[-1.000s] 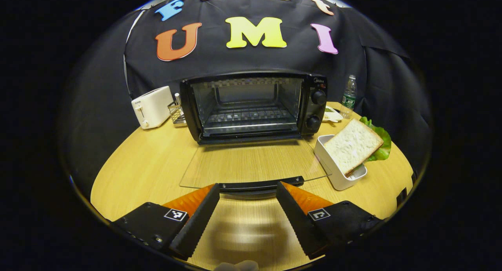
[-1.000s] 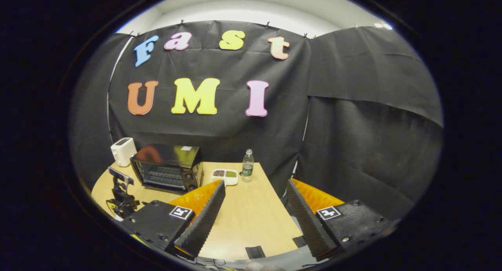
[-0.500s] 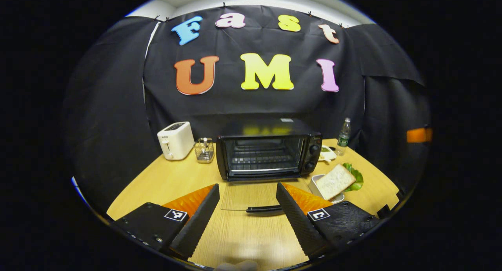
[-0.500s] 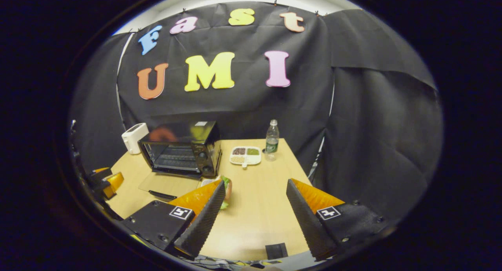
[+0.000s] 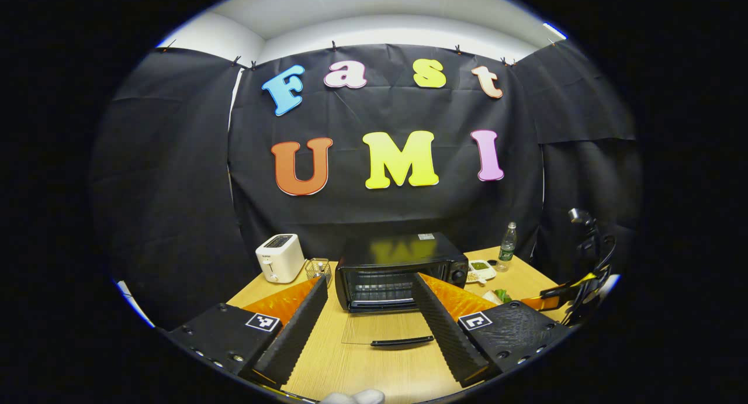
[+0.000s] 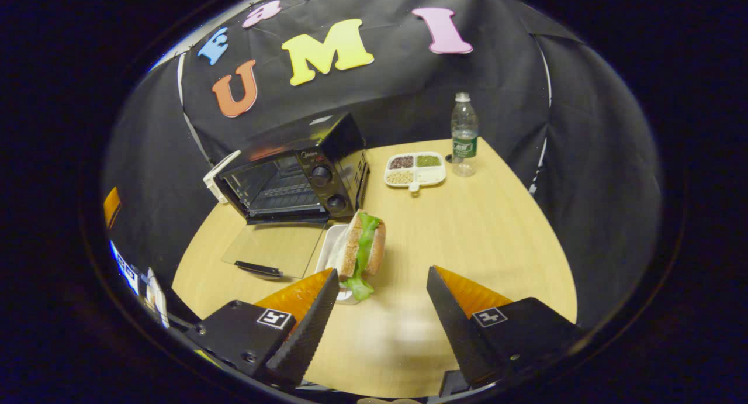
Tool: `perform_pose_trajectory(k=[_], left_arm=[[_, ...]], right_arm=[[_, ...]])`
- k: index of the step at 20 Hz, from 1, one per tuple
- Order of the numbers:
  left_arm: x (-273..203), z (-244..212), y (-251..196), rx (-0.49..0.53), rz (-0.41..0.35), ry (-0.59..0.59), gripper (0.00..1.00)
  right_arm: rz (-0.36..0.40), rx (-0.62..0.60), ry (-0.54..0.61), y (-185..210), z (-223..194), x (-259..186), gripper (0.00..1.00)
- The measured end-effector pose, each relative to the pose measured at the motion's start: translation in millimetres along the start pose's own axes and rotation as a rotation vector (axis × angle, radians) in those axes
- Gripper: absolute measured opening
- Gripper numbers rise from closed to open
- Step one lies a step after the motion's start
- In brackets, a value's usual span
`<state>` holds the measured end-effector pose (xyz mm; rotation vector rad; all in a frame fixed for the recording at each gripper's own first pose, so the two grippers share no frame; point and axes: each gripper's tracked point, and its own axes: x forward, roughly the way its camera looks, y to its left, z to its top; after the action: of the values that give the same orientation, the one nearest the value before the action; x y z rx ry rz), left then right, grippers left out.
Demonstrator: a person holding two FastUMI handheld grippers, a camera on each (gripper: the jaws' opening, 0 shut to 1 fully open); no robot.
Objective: Open the electric oven with the left hand, put the food in, and close the electric oven.
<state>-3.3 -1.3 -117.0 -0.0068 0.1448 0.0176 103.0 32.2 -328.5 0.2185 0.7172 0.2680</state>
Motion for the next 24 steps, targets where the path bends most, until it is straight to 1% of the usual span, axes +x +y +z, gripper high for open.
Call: perform_pose_trajectory(k=[3, 4, 5, 6, 7, 8, 10, 12, 13, 14, 15, 16, 17, 20, 24], left_arm=[[-2, 21, -5, -0.025, 0.020, -0.023, 0.95], [-1, 28, -6, -0.032, 0.033, -0.032, 0.95], [-1, 32, -5, -0.037, 0.046, -0.036, 0.95], [0, 36, -6, -0.042, 0.059, -0.040, 0.95], [2, 38, -3, -0.048, 0.069, -0.044, 0.95], [2, 41, -4, -0.049, 0.076, -0.048, 0.96], [2, 44, -2, -0.035, 0.097, -0.051, 0.95], [-1, 46, -2, -0.020, 0.107, -0.051, 0.95], [-2, 44, -2, -0.017, 0.111, -0.050, 0.95], [-1, 43, -2, -0.017, 0.112, -0.044, 0.95], [-2, 41, -2, -0.019, 0.113, -0.030, 0.95], [-3, 40, 0, -0.021, 0.116, -0.030, 0.95], [-1, 42, 1, -0.020, 0.117, -0.032, 0.95], [-1, 42, 3, -0.019, 0.110, -0.036, 0.95], [-4, 40, 12, -0.015, 0.105, -0.034, 0.95]], right_arm=[[0.061, 0.008, 0.058, 7, 3, 31, 0.96], [0.074, 0.016, 0.072, 8, 5, 39, 0.87], [0.092, 0.021, 0.091, 8, 6, 47, 0.86], [0.108, 0.027, 0.108, 10, 6, 54, 0.96], [0.122, 0.033, 0.120, 11, 7, 60, 0.83], [0.128, 0.038, 0.131, 12, 8, 65, 0.94], [0.165, 0.052, 0.159, 18, 7, 72, 0.93], [0.187, 0.075, 0.174, 23, 5, 77, 0.84], [0.188, 0.079, 0.180, 22, 5, 76, 0.73], [0.192, 0.088, 0.175, 24, 6, 77, 0.53], [0.193, 0.096, 0.178, 25, 7, 74, 0.52], [0.201, 0.100, 0.175, 29, 6, 75, 0.44], [0.201, 0.097, 0.175, 30, 6, 73, 0.46], [0.198, 0.097, 0.164, 34, 7, 68, 0.42], [0.185, 0.114, 0.125, 41, 19, 51, 0.42]])
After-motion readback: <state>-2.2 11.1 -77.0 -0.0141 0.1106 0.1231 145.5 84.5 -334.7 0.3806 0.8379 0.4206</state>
